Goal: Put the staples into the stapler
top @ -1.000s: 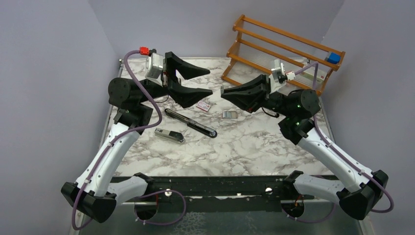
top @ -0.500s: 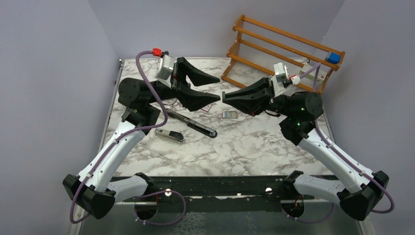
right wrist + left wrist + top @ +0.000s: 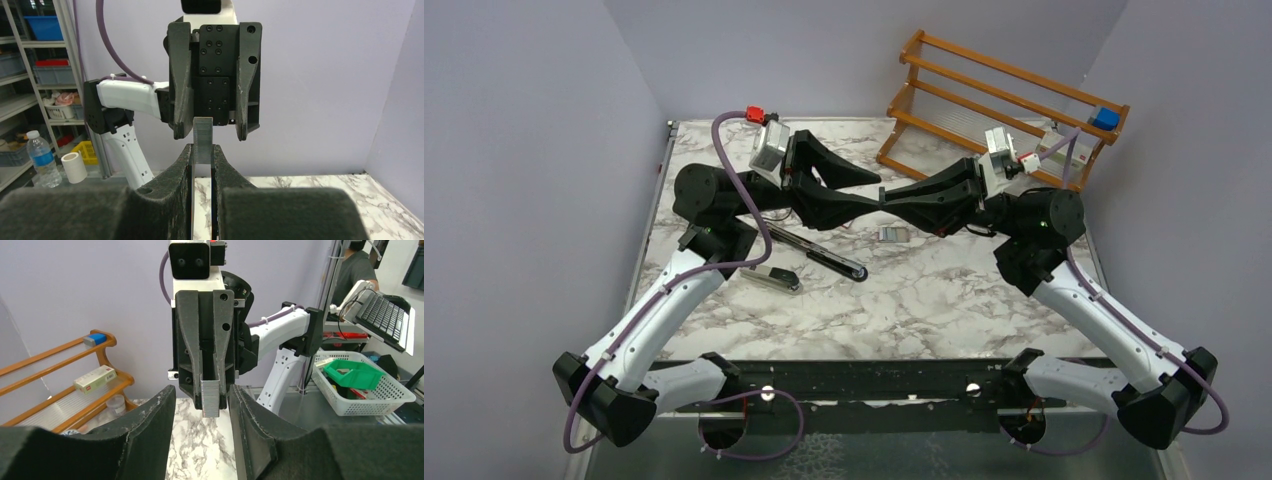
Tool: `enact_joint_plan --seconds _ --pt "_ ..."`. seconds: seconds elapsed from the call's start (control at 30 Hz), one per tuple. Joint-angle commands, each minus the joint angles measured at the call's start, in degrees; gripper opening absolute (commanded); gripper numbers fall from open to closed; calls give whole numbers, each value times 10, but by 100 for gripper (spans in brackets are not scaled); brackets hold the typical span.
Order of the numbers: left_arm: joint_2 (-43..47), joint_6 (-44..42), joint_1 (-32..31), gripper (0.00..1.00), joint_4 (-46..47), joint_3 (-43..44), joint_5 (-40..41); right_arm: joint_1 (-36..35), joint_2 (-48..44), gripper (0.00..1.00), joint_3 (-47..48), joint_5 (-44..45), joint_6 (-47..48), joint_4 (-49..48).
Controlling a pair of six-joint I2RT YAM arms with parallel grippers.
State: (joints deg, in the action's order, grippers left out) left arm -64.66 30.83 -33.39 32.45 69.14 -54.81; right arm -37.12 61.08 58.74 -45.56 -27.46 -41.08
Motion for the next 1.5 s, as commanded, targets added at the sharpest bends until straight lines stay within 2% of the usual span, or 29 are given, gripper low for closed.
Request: enact_joint_plan --seconds 0.0,0.53,0.77,1.2,1.27,1.47 --pt "5 -6 -5 47 21 2 5 1 1 10 -1 -12 -4 -13" --pt "-3 -5 -12 45 22 1 0 1 11 10 1 -12 0 -8" --pt "-7 -5 -14 28 23 3 -6 1 10 10 0 -10 0 -8" --pt "-10 -3 -15 8 23 6 -12 1 -1 14 0 12 18 6" --pt "-10 -3 -15 6 23 6 -12 1 -2 20 1 13 20 8" --pt "-20 0 -15 1 22 14 -28 2 -20 52 -5 26 52 37"
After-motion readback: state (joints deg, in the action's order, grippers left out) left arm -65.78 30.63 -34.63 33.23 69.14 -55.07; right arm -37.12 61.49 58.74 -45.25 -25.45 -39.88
